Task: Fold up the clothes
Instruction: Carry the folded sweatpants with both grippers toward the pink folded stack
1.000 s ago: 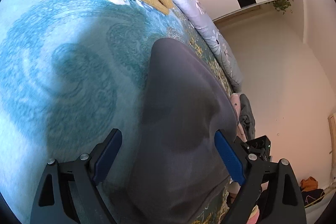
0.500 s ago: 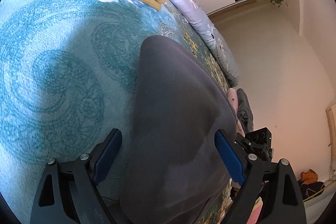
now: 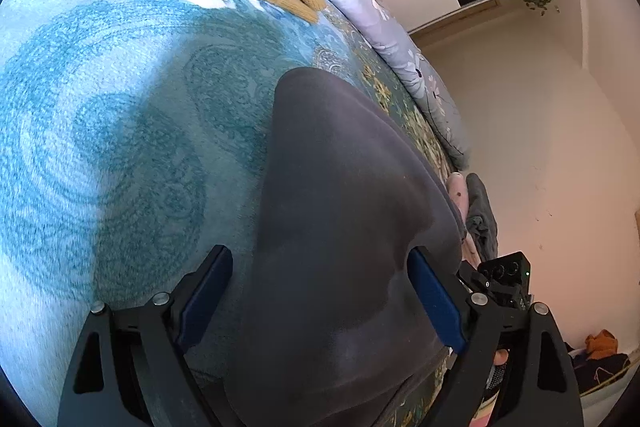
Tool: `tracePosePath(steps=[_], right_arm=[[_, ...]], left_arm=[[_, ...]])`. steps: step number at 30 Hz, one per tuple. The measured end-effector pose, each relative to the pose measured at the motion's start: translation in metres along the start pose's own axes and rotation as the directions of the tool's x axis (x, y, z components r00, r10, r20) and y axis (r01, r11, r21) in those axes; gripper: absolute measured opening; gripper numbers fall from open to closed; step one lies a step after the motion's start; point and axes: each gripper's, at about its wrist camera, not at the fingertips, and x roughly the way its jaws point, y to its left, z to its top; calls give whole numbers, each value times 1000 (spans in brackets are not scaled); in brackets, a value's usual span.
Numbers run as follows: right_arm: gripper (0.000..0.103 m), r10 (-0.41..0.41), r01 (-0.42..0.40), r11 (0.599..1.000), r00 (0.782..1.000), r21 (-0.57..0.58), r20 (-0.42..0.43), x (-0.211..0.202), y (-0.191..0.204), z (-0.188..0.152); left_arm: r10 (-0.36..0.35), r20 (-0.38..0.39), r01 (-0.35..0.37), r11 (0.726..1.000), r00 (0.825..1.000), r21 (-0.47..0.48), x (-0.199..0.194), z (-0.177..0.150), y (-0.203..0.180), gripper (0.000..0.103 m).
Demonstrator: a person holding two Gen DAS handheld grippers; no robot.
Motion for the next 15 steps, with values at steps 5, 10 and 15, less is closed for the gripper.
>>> tracePosePath(steps=[5, 10, 15], right_arm=[[60, -19, 19, 1000, 999, -2, 30, -4, 6, -6], [50, -17, 17, 1000, 998, 8, 60, -14, 11, -14], [47, -19, 20, 1000, 997, -15, 73, -23, 26, -19]], left_arm=[[-10, -3, 10, 1000, 1000, -29, -2, -6, 0, 65], [-20, 37, 23, 997, 999, -76, -8, -13, 1, 57], [-44, 50, 47, 996, 998, -76, -15, -22, -2, 56]])
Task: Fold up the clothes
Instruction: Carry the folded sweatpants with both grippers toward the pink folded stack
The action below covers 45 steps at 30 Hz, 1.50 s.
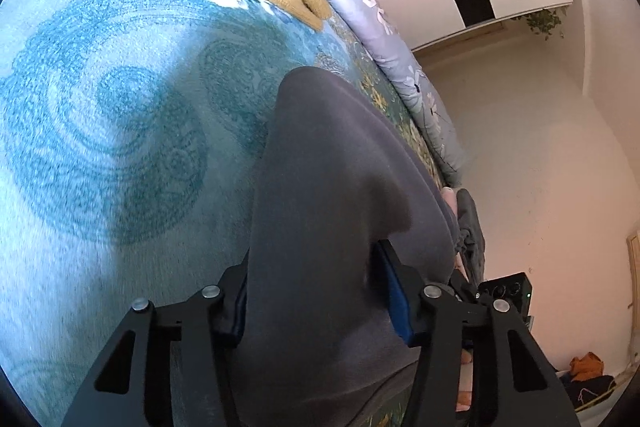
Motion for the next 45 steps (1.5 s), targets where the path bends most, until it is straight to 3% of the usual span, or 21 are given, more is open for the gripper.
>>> tracePosePath(steps=[9, 21, 26, 30, 36, 41, 45], right_arm=[[46, 12, -10, 999, 999, -49, 34, -32, 24, -15], [46, 26, -14, 997, 988, -75, 155, -119, 38, 0], [46, -3, 19, 998, 973, -68, 231, -169, 31, 24], [46, -35, 51, 997, 958, -50, 286, -205, 19, 47], [46, -56, 66, 998, 925, -13, 375, -274, -10, 88], [46, -101, 110, 994, 894, 3, 437, -334, -28, 129], [46, -140, 145, 989, 867, 26, 478, -375, -46, 161]], left_arm=[[-60, -4, 60, 997, 998, 49, -16, -15, -25, 55], [-129, -64, 139, 970, 990, 201, 1, -12, -124, 53], [-161, -151, 192, 955, 975, 225, 44, -3, -175, 53], [-145, -208, 199, 941, 967, 273, 85, 3, -222, 53], [-202, -287, 292, 903, 936, 315, 149, 7, -305, 53], [-210, -347, 337, 870, 914, 361, 210, 8, -372, 53], [-184, -370, 343, 836, 910, 428, 260, 5, -425, 53]])
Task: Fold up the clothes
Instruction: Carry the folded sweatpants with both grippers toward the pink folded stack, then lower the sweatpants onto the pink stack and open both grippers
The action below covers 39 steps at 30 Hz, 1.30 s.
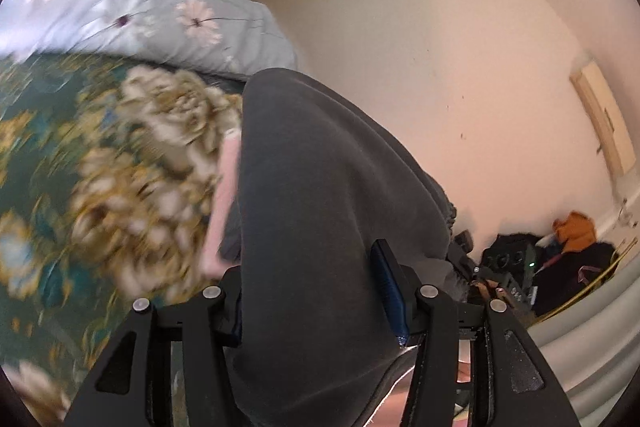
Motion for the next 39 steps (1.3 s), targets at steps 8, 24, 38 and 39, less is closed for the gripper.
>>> tracePosePath(steps=[8, 24, 38, 39], right_arm=[[46, -25, 20, 997, 997, 68, 76, -5, -66, 63], [46, -63, 44, 983, 993, 178, 103, 34, -188, 63], [52, -178, 158, 973, 977, 167, 115, 13, -159, 71], [52, -209, 188, 969, 970, 163, 123, 9, -154, 73]], left_arm=[[11, -9, -10, 999, 1000, 52, 81, 38, -15, 53], [45, -48, -43, 998, 998, 41, 180, 26, 35, 56], [124, -60, -119, 990, 990, 81, 146, 40, 8, 68], [137, -58, -130, 985, 989, 111, 143, 41, 2, 68]])
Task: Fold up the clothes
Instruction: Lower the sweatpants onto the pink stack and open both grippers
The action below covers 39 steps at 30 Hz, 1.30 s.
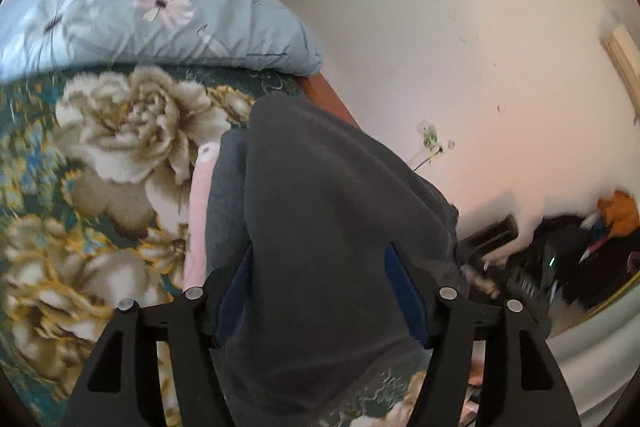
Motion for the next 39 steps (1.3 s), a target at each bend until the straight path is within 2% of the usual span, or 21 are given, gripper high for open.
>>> tracePosePath(steps=[2, 5, 8, 10, 13, 17, 19, 20, 23, 25, 28, 31, 32, 35, 39], right_arm=[[52, -55, 56, 998, 998, -10, 37, -9, 9, 5], [52, -112, 128, 979, 988, -159, 101, -21, 55, 8], [49, -165, 193, 906, 981, -376, 106, -6, 105, -5], [41, -211, 231, 836, 973, -497, 97, 12, 130, -17], [35, -296, 276, 840, 955, -467, 31, 49, 118, -21], [32, -381, 343, 839, 925, -423, -6, 74, 97, -21], [22, -410, 366, 847, 912, -387, -35, 81, 88, -16], [21, -422, 379, 852, 905, -361, -46, 84, 83, -15], [20, -399, 365, 880, 915, -306, -56, 84, 75, -12], [20, -392, 364, 880, 919, -304, -36, 77, 81, -13], [23, -297, 293, 889, 954, -353, 44, 51, 105, -21], [24, -201, 225, 909, 974, -350, 106, 14, 116, -38], [24, -184, 226, 904, 972, -363, 147, 0, 121, -49], [25, -162, 240, 879, 963, -411, 217, -25, 130, -83], [44, -145, 261, 868, 947, -422, 286, -35, 125, -139]], left_arm=[[20, 17, -21, 998, 1000, 66, -9, 1, -12, 68], [-8, 52, 0, 990, 999, 144, -20, 4, -31, 68], [1, 33, -9, 975, 999, 223, -11, -3, -45, 68], [33, -1, -31, 973, 999, 230, 2, -7, -44, 68], [48, -1, -47, 974, 999, 222, 13, -14, -35, 68], [13, -12, -11, 983, 1000, 182, 19, -12, -26, 68], [22, -23, -18, 986, 999, 167, 24, -13, -23, 68], [28, -27, -23, 987, 999, 161, 25, -13, -22, 68], [38, -20, -34, 987, 999, 157, 23, -16, -25, 68], [50, -15, -47, 987, 999, 156, 16, -17, -30, 68], [60, 21, -63, 979, 998, 195, -4, -20, -43, 68], [80, 89, -101, 959, 993, 264, -27, -36, -56, 68], [90, 115, -120, 950, 989, 287, -35, -44, -60, 69], [128, 210, -196, 917, 969, 346, -52, -79, -66, 75], [183, 329, -299, 889, 926, 347, -64, -127, -60, 78]])
